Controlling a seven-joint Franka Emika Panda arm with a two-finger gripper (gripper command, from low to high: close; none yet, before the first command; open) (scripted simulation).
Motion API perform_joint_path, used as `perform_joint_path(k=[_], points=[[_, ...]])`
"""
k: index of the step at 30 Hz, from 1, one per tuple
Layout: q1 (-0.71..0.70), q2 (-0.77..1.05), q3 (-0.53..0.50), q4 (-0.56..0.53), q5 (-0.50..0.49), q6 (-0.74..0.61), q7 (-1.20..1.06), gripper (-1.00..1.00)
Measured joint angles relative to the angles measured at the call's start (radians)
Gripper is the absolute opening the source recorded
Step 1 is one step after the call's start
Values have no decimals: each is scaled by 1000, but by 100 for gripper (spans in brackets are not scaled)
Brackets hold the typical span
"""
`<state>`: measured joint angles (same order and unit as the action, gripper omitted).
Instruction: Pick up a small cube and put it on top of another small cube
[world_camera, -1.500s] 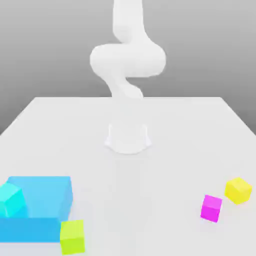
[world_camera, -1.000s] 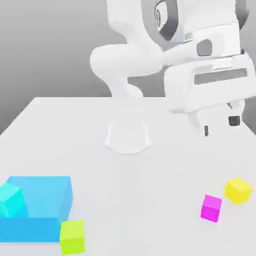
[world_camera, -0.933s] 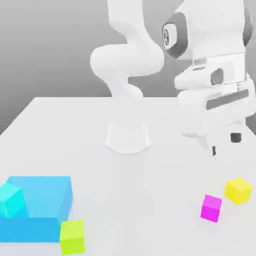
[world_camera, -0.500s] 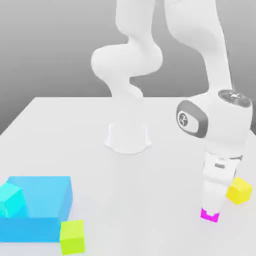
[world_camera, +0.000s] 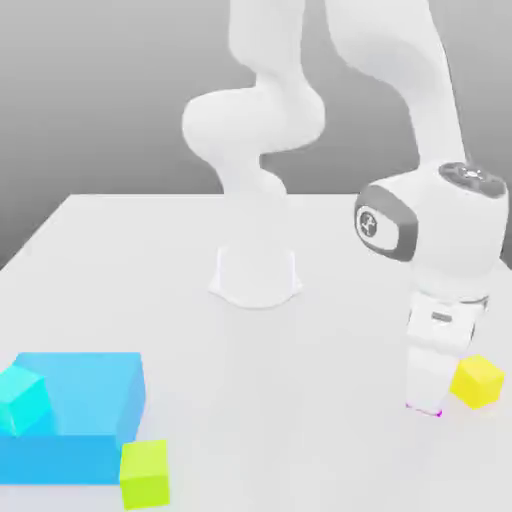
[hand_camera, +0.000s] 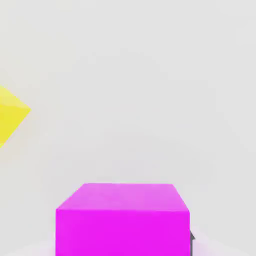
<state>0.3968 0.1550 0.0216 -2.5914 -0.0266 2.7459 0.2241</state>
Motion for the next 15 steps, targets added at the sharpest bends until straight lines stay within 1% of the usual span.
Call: perform_joint_path(k=[6,11,14,15], points=[[-191,-54,-167,87,30,-140,-28,-100],[-433,-97,-295,165,39,-262,-41,-100],[-592,-106,-369,234,52,-342,-52,-100],[-613,-86,-375,249,68,-339,-62,-100]])
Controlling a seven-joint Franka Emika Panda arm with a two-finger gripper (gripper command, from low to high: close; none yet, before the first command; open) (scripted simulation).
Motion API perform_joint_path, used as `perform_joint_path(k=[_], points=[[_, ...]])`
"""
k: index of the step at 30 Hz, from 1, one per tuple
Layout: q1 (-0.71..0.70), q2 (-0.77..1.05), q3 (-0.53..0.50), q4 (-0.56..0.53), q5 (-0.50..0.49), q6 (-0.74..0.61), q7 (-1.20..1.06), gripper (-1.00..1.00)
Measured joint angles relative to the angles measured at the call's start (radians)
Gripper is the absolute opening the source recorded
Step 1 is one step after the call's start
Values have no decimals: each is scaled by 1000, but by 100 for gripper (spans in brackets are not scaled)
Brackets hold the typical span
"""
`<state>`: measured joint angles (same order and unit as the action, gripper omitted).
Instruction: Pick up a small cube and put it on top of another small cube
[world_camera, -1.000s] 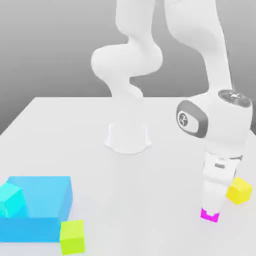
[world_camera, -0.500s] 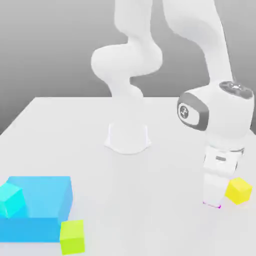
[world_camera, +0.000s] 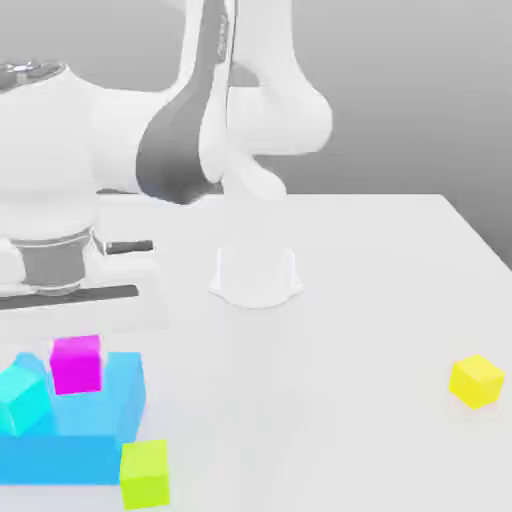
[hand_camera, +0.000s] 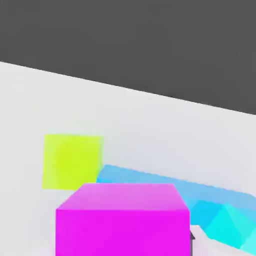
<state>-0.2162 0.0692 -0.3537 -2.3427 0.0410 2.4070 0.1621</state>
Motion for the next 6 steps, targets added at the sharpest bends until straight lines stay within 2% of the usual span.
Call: perform_joint_path(k=[2,3,6], points=[[-10,55,5,1,33,49,-23,-100],[-14,81,9,-4,48,79,-34,100],[-14,81,9,-4,48,79,-34,100]])
